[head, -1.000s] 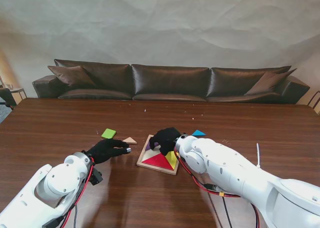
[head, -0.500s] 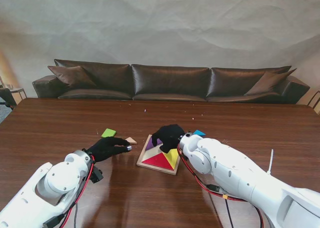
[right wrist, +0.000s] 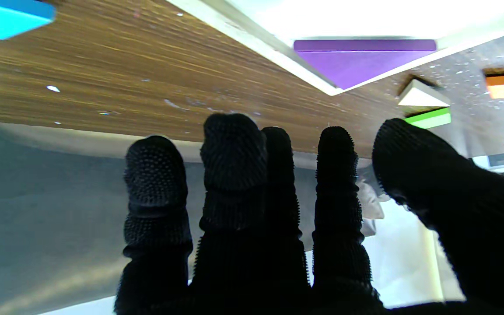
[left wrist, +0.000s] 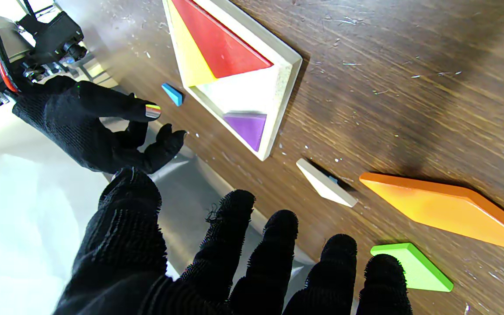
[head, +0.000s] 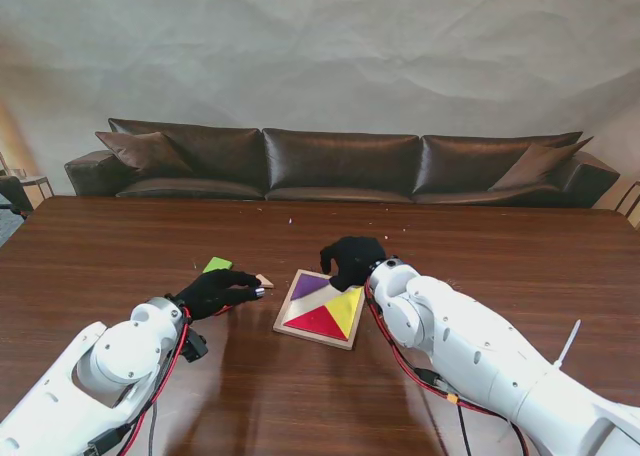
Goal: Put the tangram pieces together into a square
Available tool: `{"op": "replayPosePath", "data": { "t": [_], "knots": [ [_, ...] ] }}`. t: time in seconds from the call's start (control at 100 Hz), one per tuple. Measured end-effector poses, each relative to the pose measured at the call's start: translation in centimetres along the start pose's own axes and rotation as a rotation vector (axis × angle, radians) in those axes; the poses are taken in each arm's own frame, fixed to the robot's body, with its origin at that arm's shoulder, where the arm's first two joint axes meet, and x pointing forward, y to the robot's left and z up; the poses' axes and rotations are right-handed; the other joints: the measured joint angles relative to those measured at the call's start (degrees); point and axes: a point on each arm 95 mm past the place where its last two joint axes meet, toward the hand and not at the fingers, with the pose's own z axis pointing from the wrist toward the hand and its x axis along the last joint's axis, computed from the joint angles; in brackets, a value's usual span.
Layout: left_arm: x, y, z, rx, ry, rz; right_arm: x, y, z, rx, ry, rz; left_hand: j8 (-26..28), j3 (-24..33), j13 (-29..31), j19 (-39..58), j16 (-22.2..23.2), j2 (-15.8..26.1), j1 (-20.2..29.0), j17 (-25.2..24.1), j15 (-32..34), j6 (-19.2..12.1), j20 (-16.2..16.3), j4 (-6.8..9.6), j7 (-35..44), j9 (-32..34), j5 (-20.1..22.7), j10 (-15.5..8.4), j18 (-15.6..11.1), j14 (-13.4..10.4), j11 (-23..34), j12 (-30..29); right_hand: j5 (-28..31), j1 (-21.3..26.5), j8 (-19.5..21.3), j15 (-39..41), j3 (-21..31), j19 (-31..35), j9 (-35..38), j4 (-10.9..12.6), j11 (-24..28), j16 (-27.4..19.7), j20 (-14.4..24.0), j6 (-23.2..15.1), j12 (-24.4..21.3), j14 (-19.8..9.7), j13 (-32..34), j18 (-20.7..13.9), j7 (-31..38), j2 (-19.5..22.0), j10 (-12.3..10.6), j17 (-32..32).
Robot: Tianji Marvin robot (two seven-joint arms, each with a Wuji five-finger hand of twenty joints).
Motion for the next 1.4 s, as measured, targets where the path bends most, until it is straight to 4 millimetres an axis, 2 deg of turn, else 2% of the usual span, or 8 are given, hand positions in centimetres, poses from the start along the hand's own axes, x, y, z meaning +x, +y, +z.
{"op": "replayPosePath", "data": {
  "t": [0.23,0.49,0.71,0.81,0.87,0.93,1.35,1.4],
  "knots": [
    [0.0,0.1,0.1,-0.003,-0.001,-0.003,-2.0,0.5,-0.1,0.010,-0.088,-0.005,0.00,0.00,0.00,0.00,0.00,0.00,0.00,0.00,0.00,0.00,0.00,0.00,0.00,0.00,0.00,0.00,0.00,0.00,0.00,0.00,-0.09,-0.67,1.77,-12.41,-1.22,-0.97,-2.18,0.00,-7.43,-4.37,0.00,0.64,-8.44,3.65,-3.03,1.43,0.00,-1.23,3.40,0.00],
    [0.0,0.3,0.4,-0.012,-0.009,-0.009,-5.7,0.0,0.5,0.065,-0.183,-0.052,0.00,0.00,0.00,0.00,0.00,0.00,0.00,0.00,0.00,0.00,0.00,0.00,0.00,0.00,0.00,0.00,0.00,0.00,0.00,0.00,-1.38,-0.47,1.99,-16.07,-1.24,-1.55,-4.27,0.00,-8.84,-5.68,0.00,2.14,-10.83,4.28,-3.57,1.50,0.10,-4.03,4.66,-0.02],
    [-0.2,0.5,0.6,-0.020,-0.025,-0.016,-9.1,-0.7,0.9,0.110,-0.282,-0.060,0.00,0.00,0.00,0.00,0.00,0.00,0.00,0.00,0.00,0.00,0.00,0.00,0.00,0.00,0.00,0.00,0.00,0.00,0.00,0.00,-9.26,-0.46,0.89,-16.88,-1.24,-1.80,-7.18,0.00,-8.98,-5.73,0.00,3.46,-12.35,5.05,-4.17,2.16,-3.67,-4.06,5.77,-0.32],
    [-0.3,0.6,0.8,-0.024,-0.030,-0.020,-10.3,-1.1,1.1,0.128,-0.320,-0.054,0.00,0.00,0.00,0.00,0.00,0.00,0.00,0.00,0.00,0.00,0.00,0.00,0.00,0.00,0.00,0.00,0.00,0.00,0.00,0.00,-9.89,-0.45,0.11,-17.19,-1.24,-2.24,-9.14,0.00,-9.00,-5.99,0.00,3.54,-12.97,5.72,-5.62,2.25,-4.45,-4.06,6.27,-0.54],
    [-0.3,0.7,0.9,-0.027,-0.032,-0.022,-10.7,-1.3,1.2,0.140,-0.334,-0.062,0.00,0.00,0.00,0.00,0.00,0.00,0.00,0.00,0.00,0.00,0.00,0.00,0.00,0.00,0.00,0.00,0.00,0.00,0.00,0.00,-11.72,-0.44,-2.99,-17.21,-1.24,-2.24,-9.20,0.00,-9.52,-6.28,0.00,3.58,-14.37,5.75,-6.24,2.26,-3.61,-3.96,6.32,-0.74],
    [-0.3,0.7,1.0,-0.029,-0.032,-0.024,-11.2,-1.6,1.4,0.152,-0.345,-0.071,0.00,0.00,0.01,0.00,0.00,0.00,0.00,0.00,0.00,0.00,0.00,0.00,0.00,0.00,0.00,0.00,0.00,0.00,0.00,0.00,-11.71,-0.41,-3.87,-17.21,-1.24,-2.25,-9.20,0.00,-9.52,-6.62,0.00,3.58,-15.04,5.76,-6.57,2.26,-3.42,-3.96,6.32,-0.78],
    [-0.6,1.1,1.0,-0.032,-0.044,-0.037,-11.7,-2.7,2.2,0.177,-0.349,-0.063,0.00,0.00,0.00,0.00,0.00,0.00,0.00,0.00,0.00,0.00,0.00,0.00,0.00,0.00,0.00,0.00,0.00,0.00,0.00,0.00,-12.19,0.27,-4.54,-17.70,-1.21,-2.25,-9.07,0.00,-9.52,-6.86,0.00,3.71,-15.74,5.79,-6.57,2.28,-2.25,-4.79,6.33,-0.87],
    [-0.6,1.2,1.0,-0.032,-0.045,-0.038,-11.6,-2.7,2.3,0.178,-0.347,-0.060,0.00,0.00,0.00,0.00,0.00,0.00,0.00,0.00,0.00,0.00,0.00,0.00,0.00,0.00,0.00,0.00,0.00,0.00,0.00,0.00,-12.19,1.02,-4.54,-17.84,-1.09,-2.25,-9.02,0.00,-9.52,-6.88,0.00,3.70,-15.75,5.79,-6.57,2.29,-1.99,-6.99,6.33,-0.87]
  ]
}}
